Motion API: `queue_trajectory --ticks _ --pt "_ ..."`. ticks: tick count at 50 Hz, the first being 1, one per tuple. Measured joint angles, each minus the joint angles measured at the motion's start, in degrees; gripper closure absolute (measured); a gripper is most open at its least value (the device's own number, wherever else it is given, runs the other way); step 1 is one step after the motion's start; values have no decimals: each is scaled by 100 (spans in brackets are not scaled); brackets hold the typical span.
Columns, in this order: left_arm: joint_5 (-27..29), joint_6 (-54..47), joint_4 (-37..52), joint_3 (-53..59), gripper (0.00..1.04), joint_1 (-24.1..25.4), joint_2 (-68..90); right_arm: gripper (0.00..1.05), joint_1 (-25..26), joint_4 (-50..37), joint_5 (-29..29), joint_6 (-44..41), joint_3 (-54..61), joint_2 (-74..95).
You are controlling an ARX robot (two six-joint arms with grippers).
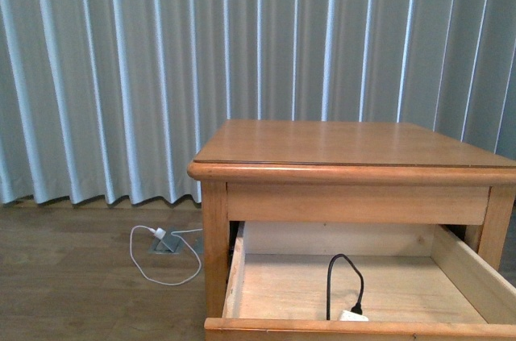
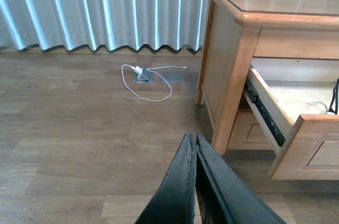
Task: Put charger into drawer
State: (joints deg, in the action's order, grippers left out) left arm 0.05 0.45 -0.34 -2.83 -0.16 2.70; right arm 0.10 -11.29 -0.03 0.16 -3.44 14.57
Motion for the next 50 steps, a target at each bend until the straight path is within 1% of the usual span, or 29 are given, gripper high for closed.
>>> queue_trajectory --ticks 23,33,34,37,39,42,45,46,50 --pt "-4 -9 11 149 100 2 -249 9 0 2 0 0 7 0" --pt "-4 -15 11 149 65 2 -249 9 0 2 0 0 7 0" --pt "-4 -15 13 149 62 2 -249 9 28 81 -133 -59 -9 20" --pt "-4 -15 13 149 51 2 -249 9 118 713 -734 -308 -170 129" --pt "-7 -17 13 149 46 2 -249 9 107 1005 -898 -356 -240 240" --pt "-2 -17 13 149 35 2 -249 9 -31 1521 -1008 -402 -372 542" --pt "-4 -17 11 149 25 2 -249 9 -219 1801 -1003 -396 -492 911" --pt "-4 -17 13 149 19 2 -249 9 -330 1818 -962 -374 -542 1137" --pt "-4 -17 13 149 5 2 -249 9 -682 1626 -756 -297 -695 1775"
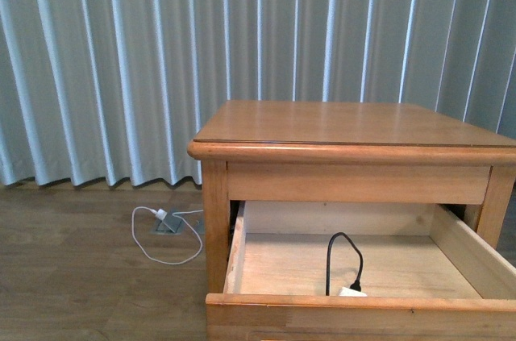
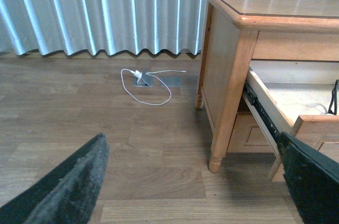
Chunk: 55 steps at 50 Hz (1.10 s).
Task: Put charger into drawer
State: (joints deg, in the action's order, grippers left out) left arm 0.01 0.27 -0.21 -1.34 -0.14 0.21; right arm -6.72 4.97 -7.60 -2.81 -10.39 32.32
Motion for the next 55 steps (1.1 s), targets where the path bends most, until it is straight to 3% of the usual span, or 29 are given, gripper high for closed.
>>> queue_trajectory --ticks 6,15,31,55 --pt "0 -4 0 0 6 0 0 9 -619 -938 407 107 -358 1530" --pt "0 -4 0 0 6 -2 0 9 -883 -1891 667 411 -1027 3506" --pt "0 -4 0 0 6 0 0 9 -892 -2559 907 846 -2107 5549" --pt "0 -4 -2 0 6 0 0 9 -863 -3480 1471 870 -3217 7112"
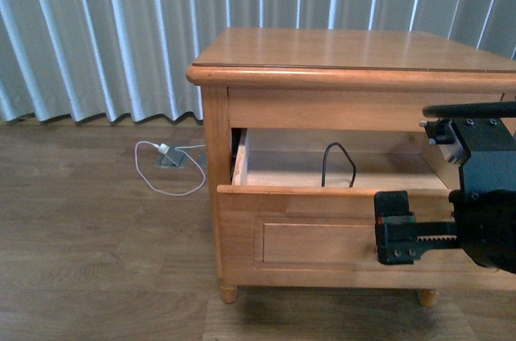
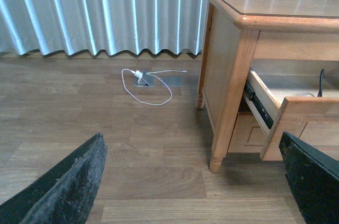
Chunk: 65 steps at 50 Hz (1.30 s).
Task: Put charger into drawer
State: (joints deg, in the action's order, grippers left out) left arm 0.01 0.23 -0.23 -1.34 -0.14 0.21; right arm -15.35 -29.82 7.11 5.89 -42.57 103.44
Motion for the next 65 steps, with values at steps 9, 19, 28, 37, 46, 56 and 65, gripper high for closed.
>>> queue_trajectory --ticks 9,19,28,37,46,56,65 --pt "0 0 2 0 6 0 0 9 55 -260 59 120 -522 562" --pt "0 0 2 0 6 0 0 9 96 -638 243 273 -1040 1093" --pt "0 0 2 0 6 0 0 9 116 -837 411 275 -1558 1554" --pt "0 0 2 0 6 0 0 9 160 -933 590 245 -2166 2057" --pt "0 0 2 0 6 0 0 9 219 -922 702 205 -2669 2433" --pt "0 0 0 0 6 0 -2 9 238 -901 730 -4 -3136 2824" --pt "0 0 2 0 6 0 -2 9 225 -907 763 -151 -3362 2981"
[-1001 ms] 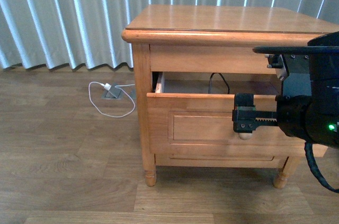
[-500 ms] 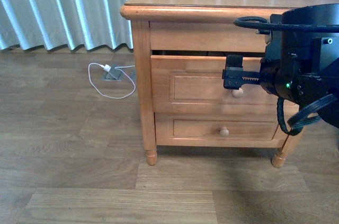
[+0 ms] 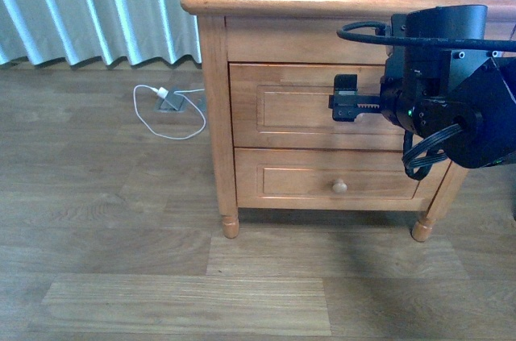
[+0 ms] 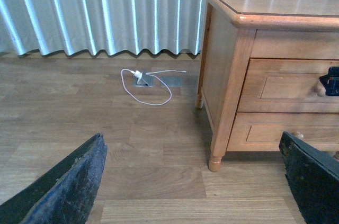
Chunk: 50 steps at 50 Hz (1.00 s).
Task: Put charger into drawer
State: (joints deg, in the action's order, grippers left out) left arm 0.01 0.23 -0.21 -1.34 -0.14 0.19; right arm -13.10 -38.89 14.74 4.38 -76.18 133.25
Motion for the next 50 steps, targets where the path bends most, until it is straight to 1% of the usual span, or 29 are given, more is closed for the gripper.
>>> queue_trajectory --ticks 8,12,19,27,31,37,50 --pt "0 0 0 0 6 0 0 9 4 -42 -13 -2 4 4" --pt "0 0 -2 0 6 0 0 9 33 -153 -46 79 227 -157" --pt "0 0 -2 0 6 0 0 9 146 -407 -367 190 1176 -1014" --pt "0 0 0 0 6 0 0 9 258 -448 -693 254 2159 -1882" --pt "0 0 -2 0 6 0 0 9 328 -282 -925 304 2656 -2398" --pt "0 0 -2 0 6 0 0 9 457 387 -1425 516 3322 -3401" --pt "0 0 0 0 6 0 0 9 715 1528 -2116 544 4618 -5917"
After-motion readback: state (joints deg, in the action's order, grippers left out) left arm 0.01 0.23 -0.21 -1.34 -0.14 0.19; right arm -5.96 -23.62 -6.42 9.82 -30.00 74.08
